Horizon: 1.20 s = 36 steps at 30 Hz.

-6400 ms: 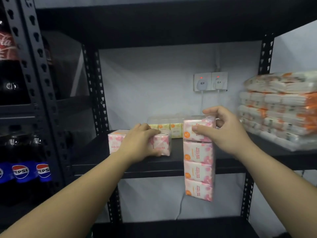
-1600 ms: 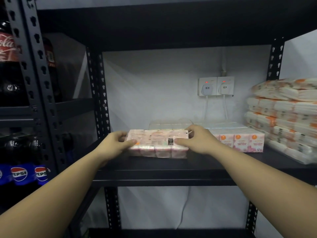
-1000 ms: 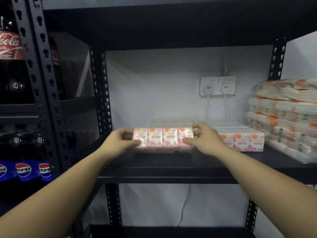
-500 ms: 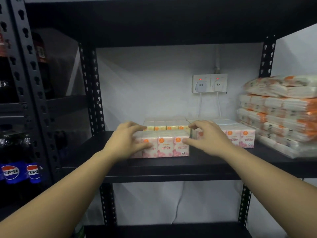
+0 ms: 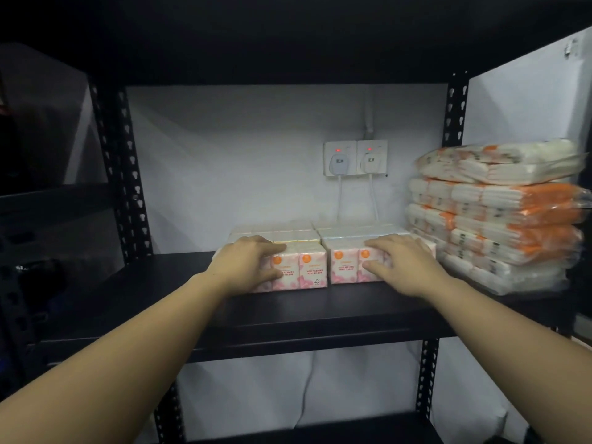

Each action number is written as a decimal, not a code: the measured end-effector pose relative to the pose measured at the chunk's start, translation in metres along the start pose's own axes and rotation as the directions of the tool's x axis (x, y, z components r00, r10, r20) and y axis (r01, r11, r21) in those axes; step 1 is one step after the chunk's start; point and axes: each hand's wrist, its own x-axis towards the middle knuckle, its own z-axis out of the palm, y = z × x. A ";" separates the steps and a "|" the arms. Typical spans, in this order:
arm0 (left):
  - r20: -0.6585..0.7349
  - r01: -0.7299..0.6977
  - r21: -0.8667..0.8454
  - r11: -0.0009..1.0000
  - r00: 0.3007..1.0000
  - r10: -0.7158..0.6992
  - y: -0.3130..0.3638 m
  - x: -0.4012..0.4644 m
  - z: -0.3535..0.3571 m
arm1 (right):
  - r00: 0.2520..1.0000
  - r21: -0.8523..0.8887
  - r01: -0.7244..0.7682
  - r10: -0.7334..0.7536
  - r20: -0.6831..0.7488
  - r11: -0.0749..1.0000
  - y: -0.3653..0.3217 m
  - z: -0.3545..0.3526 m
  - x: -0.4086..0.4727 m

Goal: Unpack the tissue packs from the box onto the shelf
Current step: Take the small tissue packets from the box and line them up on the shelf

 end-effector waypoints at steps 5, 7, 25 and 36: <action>-0.015 -0.018 -0.018 1.000 1.000 0.017 -0.003 0.010 0.008 | 1.000 -0.001 0.028 -0.028 0.001 1.000 0.008 0.003 0.003; -0.023 -0.017 -0.019 1.000 1.000 0.017 -0.003 0.012 0.010 | 1.000 0.001 0.030 -0.030 -0.005 1.000 0.009 0.005 0.005; -0.098 -0.016 -0.002 1.000 0.995 0.015 0.031 -0.036 0.007 | 0.993 0.008 0.087 -0.086 -0.085 0.996 -0.023 0.008 -0.031; -0.102 -0.020 -0.129 0.991 0.995 0.007 0.078 -0.190 0.050 | 0.962 0.203 0.274 -0.268 -0.055 0.940 -0.098 0.063 -0.169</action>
